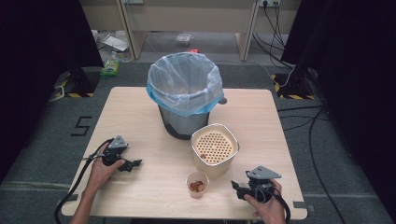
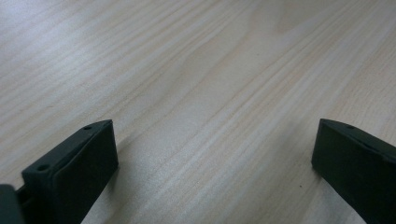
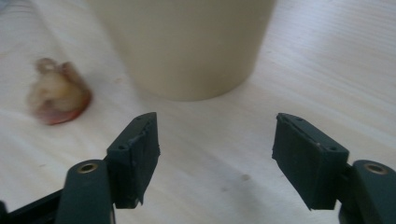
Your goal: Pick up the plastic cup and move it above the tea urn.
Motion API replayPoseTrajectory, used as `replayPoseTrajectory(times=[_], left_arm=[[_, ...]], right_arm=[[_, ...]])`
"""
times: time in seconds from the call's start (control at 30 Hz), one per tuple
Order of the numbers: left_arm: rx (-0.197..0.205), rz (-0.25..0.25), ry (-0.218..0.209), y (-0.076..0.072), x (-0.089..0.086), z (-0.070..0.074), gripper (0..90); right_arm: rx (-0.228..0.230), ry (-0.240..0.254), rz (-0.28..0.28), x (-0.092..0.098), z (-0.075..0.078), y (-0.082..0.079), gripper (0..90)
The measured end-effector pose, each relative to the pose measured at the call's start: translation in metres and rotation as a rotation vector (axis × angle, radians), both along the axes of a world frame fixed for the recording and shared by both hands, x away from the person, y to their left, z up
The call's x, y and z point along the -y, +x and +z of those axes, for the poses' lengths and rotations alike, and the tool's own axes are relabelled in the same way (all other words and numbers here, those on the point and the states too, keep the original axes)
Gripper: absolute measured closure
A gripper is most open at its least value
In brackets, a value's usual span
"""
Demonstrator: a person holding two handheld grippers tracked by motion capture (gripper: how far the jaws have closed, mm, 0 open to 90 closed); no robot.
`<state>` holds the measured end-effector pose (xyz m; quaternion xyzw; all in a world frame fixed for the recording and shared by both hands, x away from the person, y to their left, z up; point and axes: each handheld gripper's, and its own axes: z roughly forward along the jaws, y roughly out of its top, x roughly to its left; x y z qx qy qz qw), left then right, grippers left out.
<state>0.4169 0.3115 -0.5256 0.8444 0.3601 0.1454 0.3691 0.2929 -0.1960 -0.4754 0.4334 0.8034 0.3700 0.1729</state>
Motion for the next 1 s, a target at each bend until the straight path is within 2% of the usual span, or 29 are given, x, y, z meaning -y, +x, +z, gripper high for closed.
replayPoseTrajectory(times=[0.1,0.2,0.23,0.27,0.37,0.6,0.77,1.0], left_arm=[[0.0,0.0,0.0,0.0,0.0,0.0,0.0],[0.0,0.0,0.0,0.0,0.0,0.0,0.0],[0.0,0.0,0.0,0.0,0.0,0.0,0.0],[0.0,0.0,0.0,0.0,0.0,0.0,0.0],[0.0,0.0,0.0,0.0,0.0,0.0,0.0],[0.001,0.0,0.002,0.0,0.0,0.0,0.0],[0.001,0.0,0.002,0.0,0.0,0.0,0.0],[0.001,0.0,0.001,0.0,0.0,0.0,0.0]], right_arm=[[-0.002,0.006,0.008,-0.007,0.004,-0.011,36.2],[0.004,0.051,0.007,-0.012,0.009,-0.021,38.5],[0.004,0.051,0.007,-0.012,0.009,-0.021,38.5],[0.006,0.078,0.009,-0.015,0.014,-0.025,39.6],[0.009,0.1,0.017,-0.023,0.022,-0.03,41.1],[0.007,0.141,0.02,-0.04,0.032,-0.035,45.0],[0.021,0.149,0.043,-0.056,0.037,-0.035,47.0],[0.027,0.16,0.064,-0.078,0.036,-0.028,48.7]])
